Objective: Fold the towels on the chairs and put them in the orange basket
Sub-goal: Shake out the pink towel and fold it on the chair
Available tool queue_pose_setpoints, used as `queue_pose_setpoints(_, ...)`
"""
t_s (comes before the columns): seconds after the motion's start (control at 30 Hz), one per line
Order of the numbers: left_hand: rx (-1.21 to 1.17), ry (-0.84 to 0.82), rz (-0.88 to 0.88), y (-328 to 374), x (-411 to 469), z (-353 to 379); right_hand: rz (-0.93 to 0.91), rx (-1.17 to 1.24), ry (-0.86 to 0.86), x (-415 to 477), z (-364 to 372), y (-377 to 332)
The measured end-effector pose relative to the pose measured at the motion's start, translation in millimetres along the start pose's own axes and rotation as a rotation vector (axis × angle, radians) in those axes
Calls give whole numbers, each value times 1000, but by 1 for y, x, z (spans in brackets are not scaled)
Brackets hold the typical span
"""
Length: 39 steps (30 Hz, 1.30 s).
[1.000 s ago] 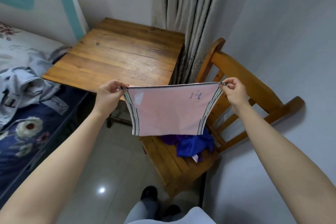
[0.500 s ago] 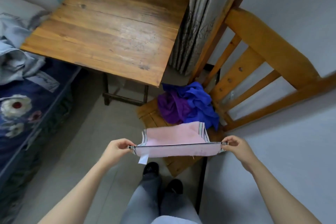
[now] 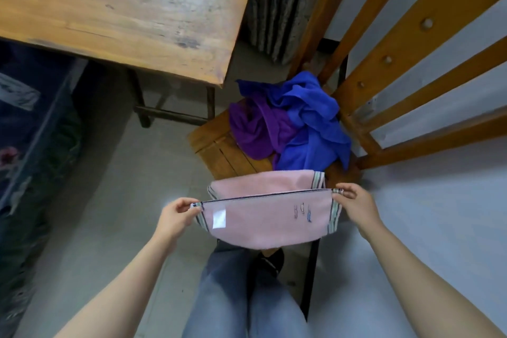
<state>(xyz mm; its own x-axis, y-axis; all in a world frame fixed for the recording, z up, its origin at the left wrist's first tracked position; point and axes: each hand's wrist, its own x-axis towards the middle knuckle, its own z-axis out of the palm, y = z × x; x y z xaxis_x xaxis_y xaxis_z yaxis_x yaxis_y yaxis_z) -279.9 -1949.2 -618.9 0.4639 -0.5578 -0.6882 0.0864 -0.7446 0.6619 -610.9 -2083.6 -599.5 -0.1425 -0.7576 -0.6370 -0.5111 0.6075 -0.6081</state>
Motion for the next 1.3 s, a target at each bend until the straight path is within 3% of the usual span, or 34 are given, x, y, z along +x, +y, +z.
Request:
queue_pose_setpoints(0.57,-212,70,-290,-31,92,38,40,10,22,68,43,12)
queue_pose_setpoints(0.87,-329,-43,-440,-36,112,47,108,138,29,69,46,1)
queue_pose_setpoints(1.3,-244,-28,-230,-12,71,12,63,59,61,34,26,-5)
